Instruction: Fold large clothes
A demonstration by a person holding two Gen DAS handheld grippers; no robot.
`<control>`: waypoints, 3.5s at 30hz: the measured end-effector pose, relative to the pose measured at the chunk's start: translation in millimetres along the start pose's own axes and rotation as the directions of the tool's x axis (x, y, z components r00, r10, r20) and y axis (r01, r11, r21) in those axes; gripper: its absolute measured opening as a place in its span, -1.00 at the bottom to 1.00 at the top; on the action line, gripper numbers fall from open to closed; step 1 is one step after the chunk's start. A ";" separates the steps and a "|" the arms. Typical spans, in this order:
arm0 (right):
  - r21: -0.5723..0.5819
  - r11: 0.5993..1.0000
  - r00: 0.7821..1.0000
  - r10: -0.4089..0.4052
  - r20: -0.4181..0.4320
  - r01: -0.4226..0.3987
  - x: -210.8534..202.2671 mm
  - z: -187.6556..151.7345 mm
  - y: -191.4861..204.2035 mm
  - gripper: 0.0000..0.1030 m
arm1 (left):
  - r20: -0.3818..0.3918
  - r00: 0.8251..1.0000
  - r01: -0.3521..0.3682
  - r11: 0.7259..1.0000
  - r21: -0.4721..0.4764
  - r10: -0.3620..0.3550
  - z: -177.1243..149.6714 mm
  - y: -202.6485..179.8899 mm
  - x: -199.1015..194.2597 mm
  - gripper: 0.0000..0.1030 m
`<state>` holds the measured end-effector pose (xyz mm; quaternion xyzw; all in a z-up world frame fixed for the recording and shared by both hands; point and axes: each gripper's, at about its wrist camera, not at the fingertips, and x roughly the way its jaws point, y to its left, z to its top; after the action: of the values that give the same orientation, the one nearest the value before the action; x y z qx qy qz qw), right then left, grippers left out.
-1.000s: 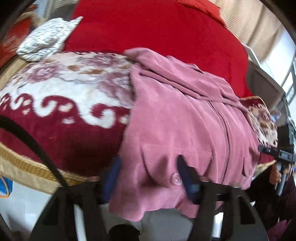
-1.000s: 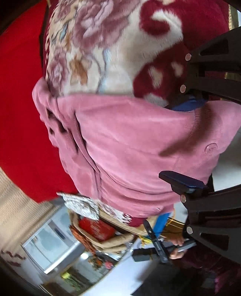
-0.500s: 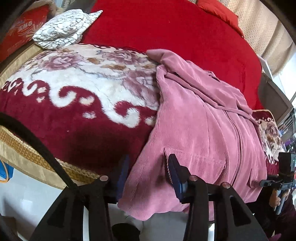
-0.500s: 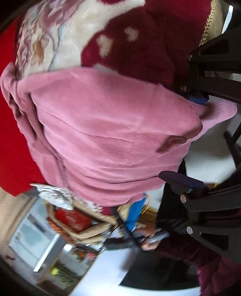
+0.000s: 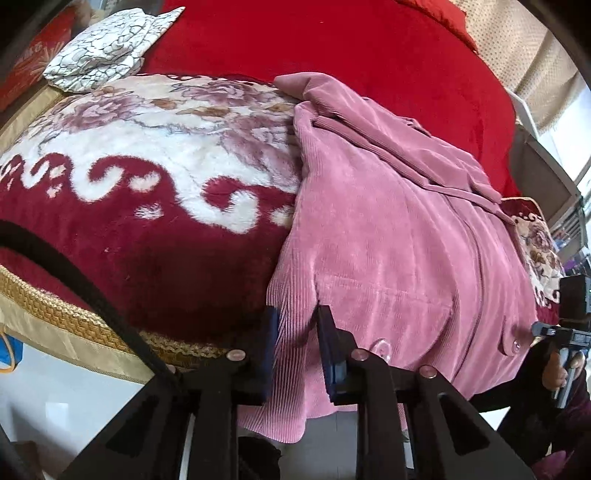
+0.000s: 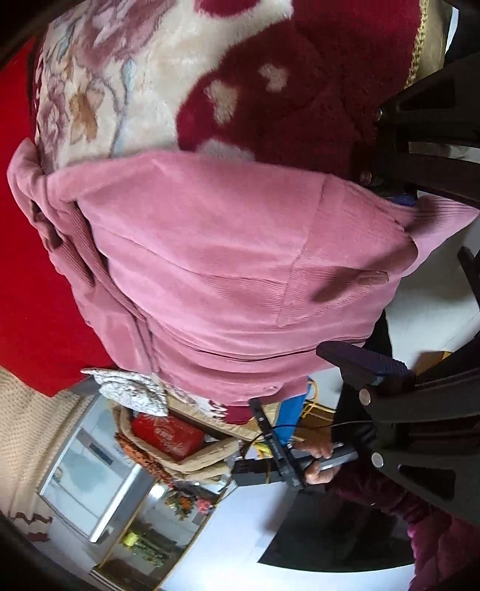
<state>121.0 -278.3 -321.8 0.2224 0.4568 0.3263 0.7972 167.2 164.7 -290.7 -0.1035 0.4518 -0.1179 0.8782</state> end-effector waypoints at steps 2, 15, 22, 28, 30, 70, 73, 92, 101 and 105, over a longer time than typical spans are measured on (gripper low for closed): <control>0.021 1.000 1.000 0.017 0.001 -0.017 -0.5 0.4 -3.9 0.24 | -0.022 1.000 -0.009 1.000 0.005 0.009 -1.4 0.3 5.0 0.07; -0.019 1.000 0.999 0.000 -0.041 0.000 18.6 -3.2 3.5 0.14 | -0.075 0.995 0.072 0.997 0.041 -0.068 -6.6 -8.1 12.0 -0.45; -0.127 0.991 1.000 -0.031 0.002 0.031 17.6 0.9 29.6 -0.68 | -0.091 0.985 0.150 0.988 0.031 -0.146 -8.1 -12.9 8.9 -0.86; -0.178 0.983 0.992 0.057 0.114 -0.036 -6.7 27.2 58.3 -0.81 | 0.042 0.952 0.301 0.953 0.035 -0.302 1.2 -16.4 -26.7 -0.88; -0.190 0.980 0.985 0.088 0.151 -0.059 -13.0 42.8 68.5 -0.82 | 0.083 0.931 0.356 0.934 0.015 -0.356 9.5 -15.3 -35.5 -0.89; -0.045 0.992 0.921 0.126 0.369 -0.117 -7.4 253.5 12.2 0.58 | 0.348 0.938 0.162 0.877 -0.452 0.007 199.7 -52.4 44.5 0.28; -0.088 0.994 0.966 0.079 0.245 -0.060 29.1 252.3 28.4 0.31 | 0.322 0.945 0.079 0.910 -0.408 0.062 205.4 -57.2 52.5 0.28; 0.355 0.935 0.810 -0.194 0.553 -0.019 30.5 347.2 -70.9 0.23 | 0.137 0.960 -0.156 0.872 -0.464 0.245 221.6 -41.9 87.6 0.28; 0.060 0.971 0.859 -0.232 0.456 0.231 8.5 277.6 -13.2 0.23 | 0.185 0.941 -0.180 0.884 -0.432 0.282 224.1 -51.7 78.0 0.28; 0.086 0.950 0.881 -0.309 0.357 0.299 19.9 244.0 -27.6 0.17 | 0.116 0.940 -0.238 0.861 -0.450 0.321 218.9 -36.7 91.0 0.35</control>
<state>350.2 -296.7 -233.4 0.2162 0.3338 0.1435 0.9062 393.4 118.9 -225.2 -0.2378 0.3923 0.1237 0.8799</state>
